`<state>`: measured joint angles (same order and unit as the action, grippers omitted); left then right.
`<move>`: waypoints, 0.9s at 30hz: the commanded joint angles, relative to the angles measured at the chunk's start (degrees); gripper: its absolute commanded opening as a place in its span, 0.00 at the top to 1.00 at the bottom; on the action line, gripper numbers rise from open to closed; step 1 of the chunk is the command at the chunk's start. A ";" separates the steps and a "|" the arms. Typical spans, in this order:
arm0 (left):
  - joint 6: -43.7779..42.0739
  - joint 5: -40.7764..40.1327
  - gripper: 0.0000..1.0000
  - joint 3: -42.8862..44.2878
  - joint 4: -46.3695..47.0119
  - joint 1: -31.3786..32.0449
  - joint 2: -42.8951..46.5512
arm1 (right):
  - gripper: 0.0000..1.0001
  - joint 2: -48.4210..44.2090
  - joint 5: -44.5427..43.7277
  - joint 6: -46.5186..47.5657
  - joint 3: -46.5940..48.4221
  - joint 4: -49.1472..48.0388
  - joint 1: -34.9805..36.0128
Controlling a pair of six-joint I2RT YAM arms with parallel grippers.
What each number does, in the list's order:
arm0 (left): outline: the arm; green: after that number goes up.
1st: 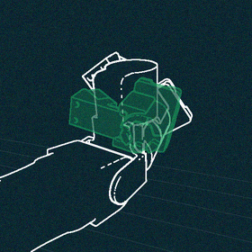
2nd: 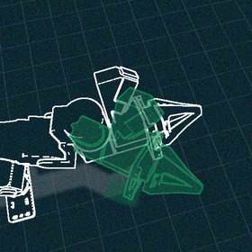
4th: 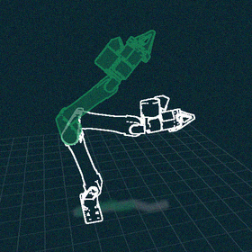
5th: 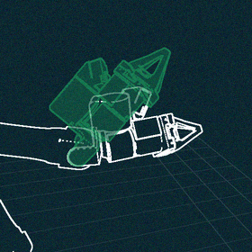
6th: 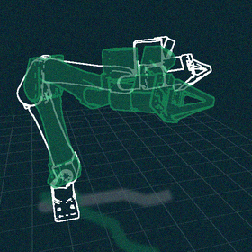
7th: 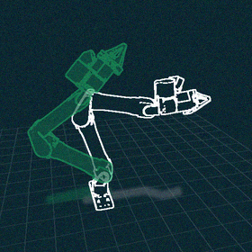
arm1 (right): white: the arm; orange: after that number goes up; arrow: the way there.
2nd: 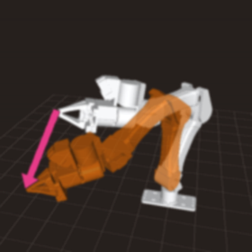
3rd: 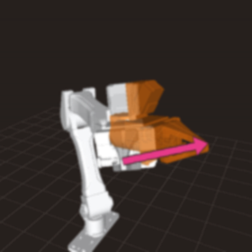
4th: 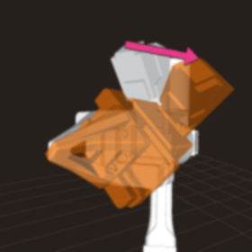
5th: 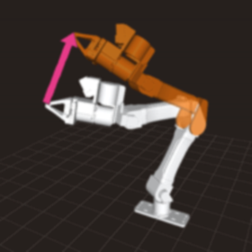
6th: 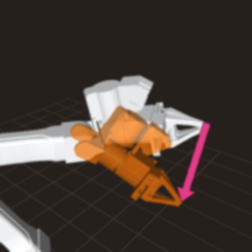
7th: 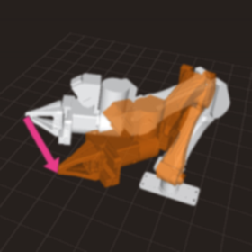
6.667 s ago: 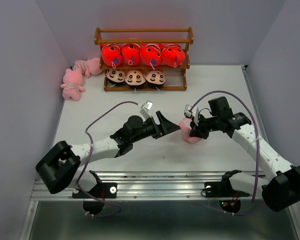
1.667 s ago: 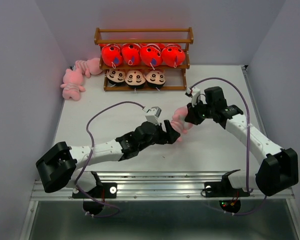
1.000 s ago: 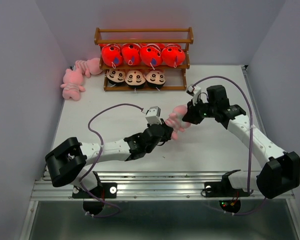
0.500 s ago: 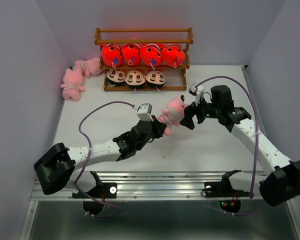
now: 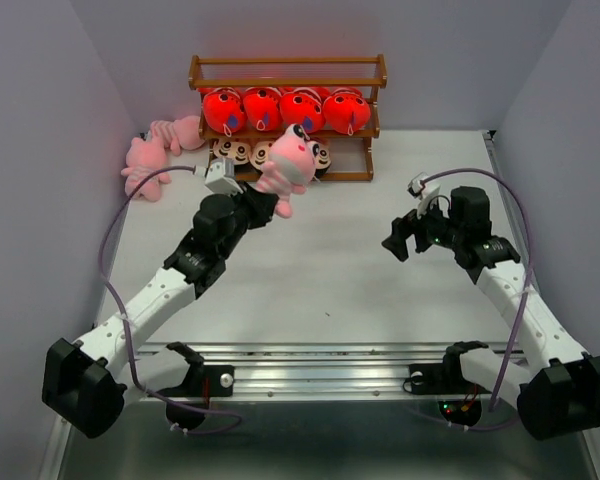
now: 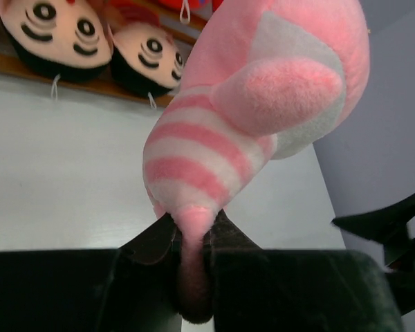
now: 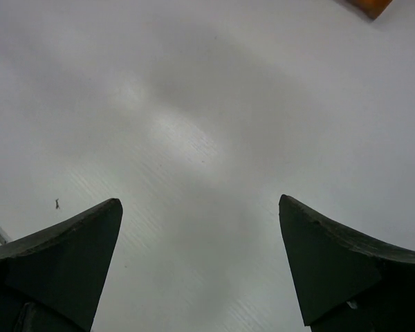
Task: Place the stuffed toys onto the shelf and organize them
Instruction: Pass the stuffed toy from the right arm to the left, then place the stuffed toy onto shelf
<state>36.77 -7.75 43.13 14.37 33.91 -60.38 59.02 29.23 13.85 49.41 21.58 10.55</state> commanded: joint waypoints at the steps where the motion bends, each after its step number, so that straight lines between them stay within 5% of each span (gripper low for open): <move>1: -2.59 7.21 1.00 13.08 -1.97 -6.56 -1.66 | 0.00 1.01 3.90 -0.14 -2.74 -4.00 -0.97; 13: 4.36 21.81 1.00 43.33 -8.04 -27.12 -25.03 | 0.00 -1.28 3.11 1.01 -5.29 -4.09 -0.97; 22: 5.67 29.81 1.00 65.30 -16.30 -35.21 -42.09 | 0.00 -2.42 1.97 1.80 -6.60 -5.32 -0.97; 27: 9.70 32.44 1.00 69.45 -15.96 -37.77 -46.92 | 0.00 -2.34 1.18 2.15 -6.69 -5.50 -0.97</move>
<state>43.48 20.36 107.42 -3.18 -2.46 -107.63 57.65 31.48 14.98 42.89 18.98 10.09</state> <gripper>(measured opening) 0.183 0.998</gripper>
